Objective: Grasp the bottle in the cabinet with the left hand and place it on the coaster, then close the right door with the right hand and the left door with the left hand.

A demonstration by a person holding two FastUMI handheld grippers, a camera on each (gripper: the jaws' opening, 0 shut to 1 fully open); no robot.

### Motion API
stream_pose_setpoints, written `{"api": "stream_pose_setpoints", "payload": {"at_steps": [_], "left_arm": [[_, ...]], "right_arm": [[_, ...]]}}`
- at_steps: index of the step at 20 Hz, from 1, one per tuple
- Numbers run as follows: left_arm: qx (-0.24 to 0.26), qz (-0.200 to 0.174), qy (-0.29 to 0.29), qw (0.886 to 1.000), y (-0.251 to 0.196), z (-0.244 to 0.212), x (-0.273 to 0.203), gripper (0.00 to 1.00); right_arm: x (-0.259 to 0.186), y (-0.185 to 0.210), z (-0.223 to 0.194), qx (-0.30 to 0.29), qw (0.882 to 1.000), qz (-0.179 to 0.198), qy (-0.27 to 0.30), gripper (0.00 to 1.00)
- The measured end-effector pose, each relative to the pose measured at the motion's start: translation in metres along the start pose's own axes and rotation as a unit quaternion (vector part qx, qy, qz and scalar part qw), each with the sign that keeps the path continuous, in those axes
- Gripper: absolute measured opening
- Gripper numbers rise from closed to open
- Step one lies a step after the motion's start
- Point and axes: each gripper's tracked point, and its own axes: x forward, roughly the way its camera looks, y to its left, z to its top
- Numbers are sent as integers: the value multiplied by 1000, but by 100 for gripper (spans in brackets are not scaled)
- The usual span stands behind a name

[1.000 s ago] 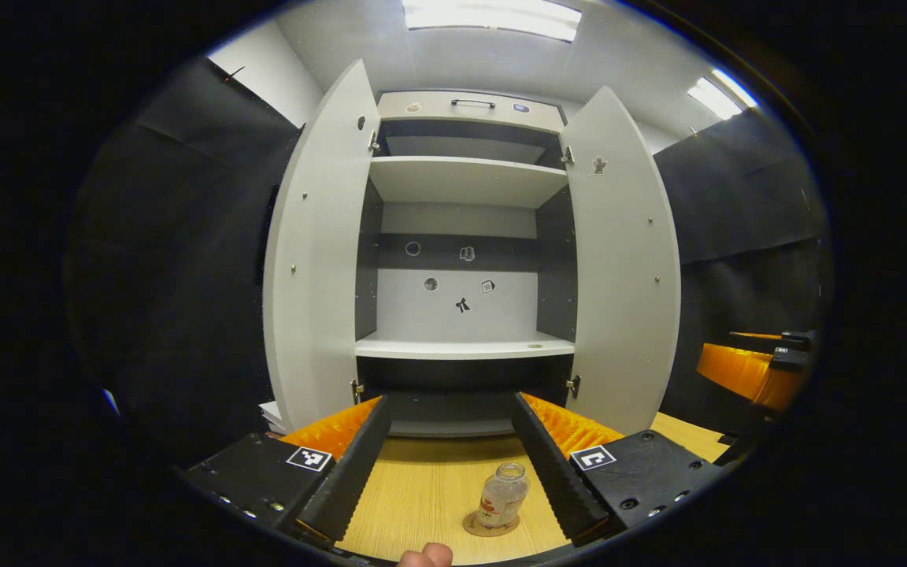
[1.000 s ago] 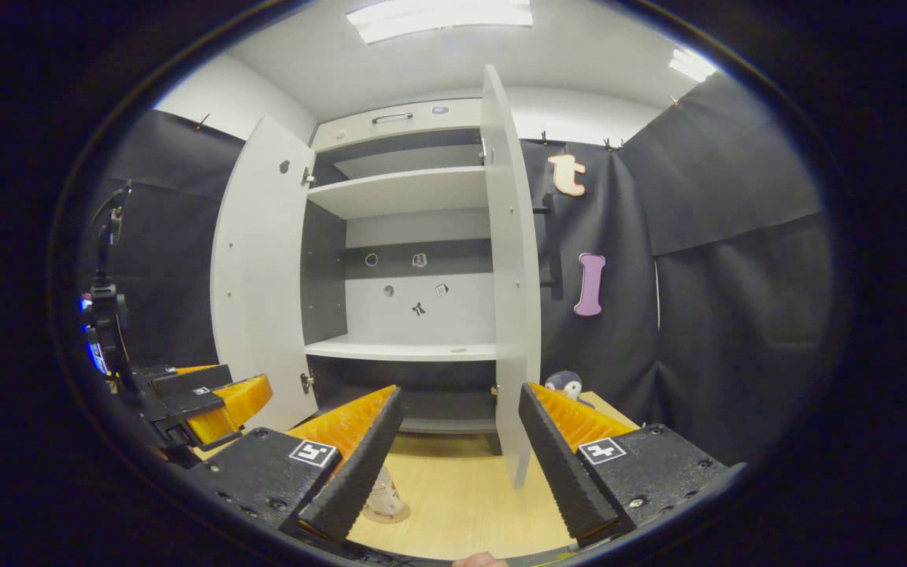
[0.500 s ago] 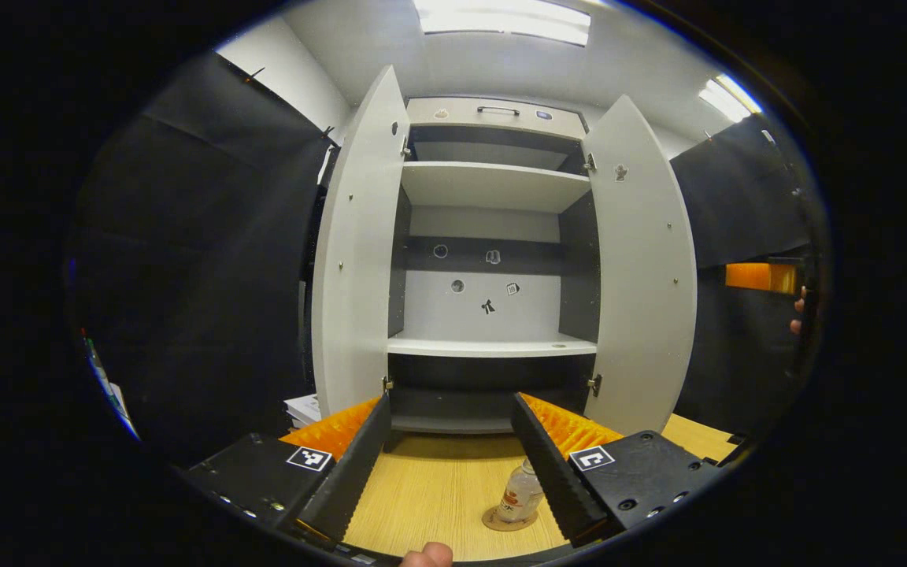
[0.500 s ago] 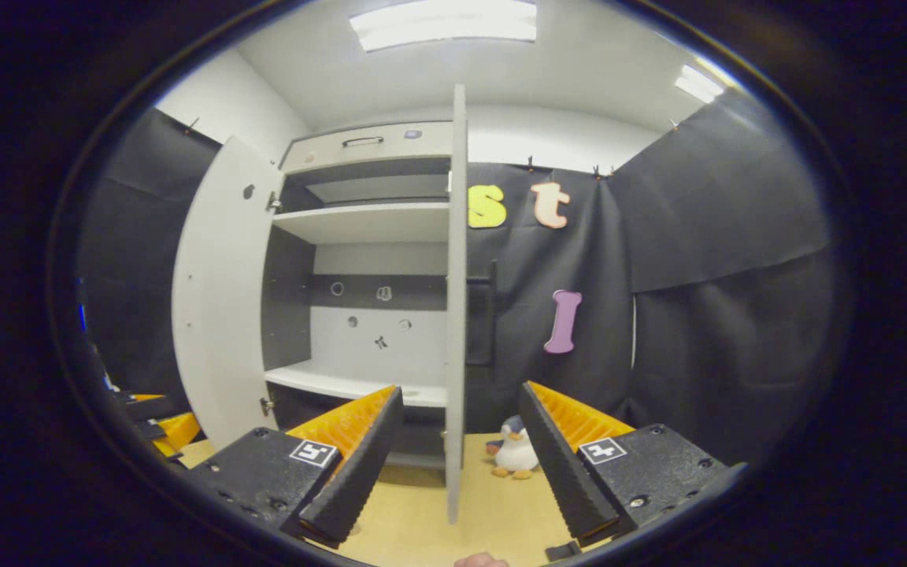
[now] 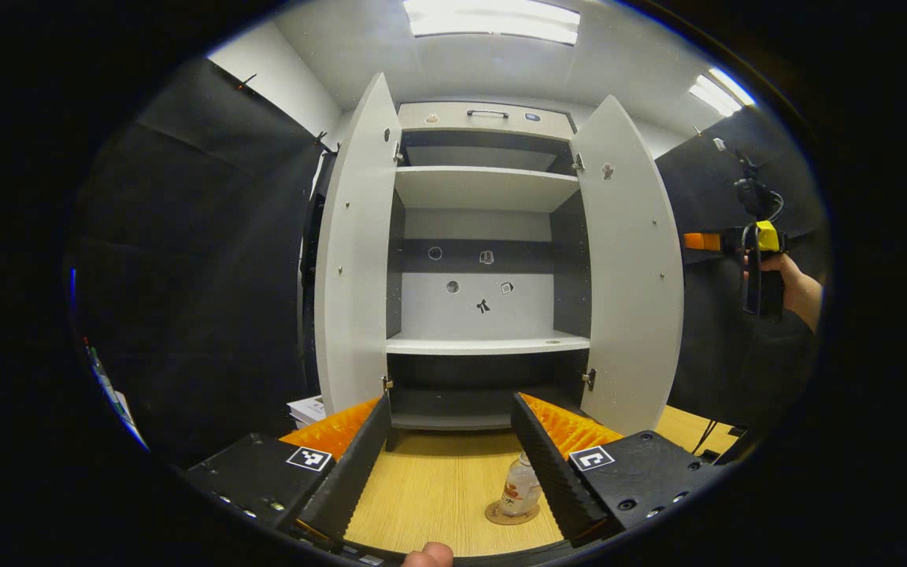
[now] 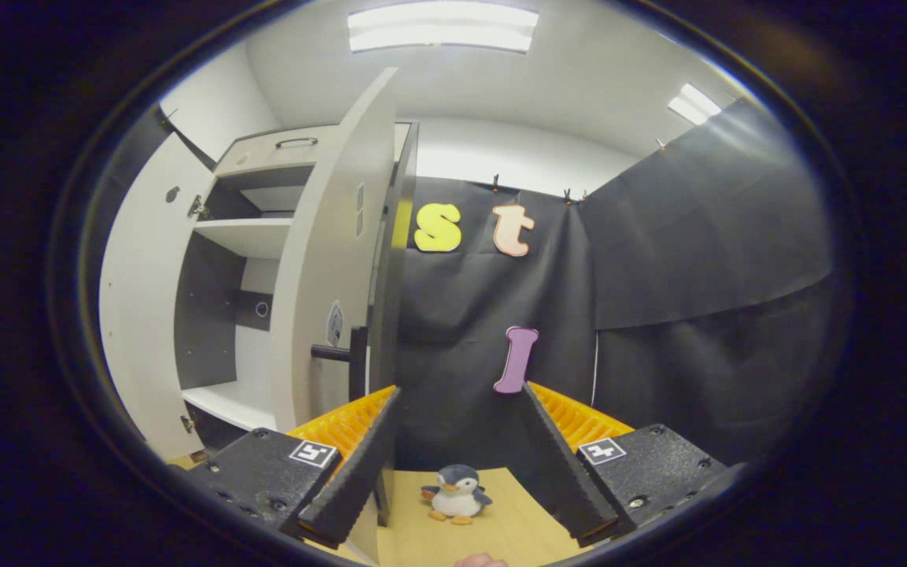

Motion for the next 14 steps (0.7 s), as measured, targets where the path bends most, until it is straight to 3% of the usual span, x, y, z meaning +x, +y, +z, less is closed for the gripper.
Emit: {"api": "stream_pose_setpoints", "payload": {"at_steps": [5, 6, 9, 14], "left_arm": [[0, 1, 13, 1000, -1, -7, 2, 97], [1, 1, 14, 1000, -2, -7, 2, 94], [1, 0, 15, 1000, -3, -10, 5, 97], [-6, -7, 15, 1000, -6, -12, 10, 94]], "right_arm": [[12, 3, -6, -2, 1000, 9, 5, 97], [12, 3, -6, 4, 1000, 8, 4, 96], [10, 5, -16, 18, 1000, 6, 6, 96], [7, 13, -19, -3, 1000, 10, 10, 95]]}}
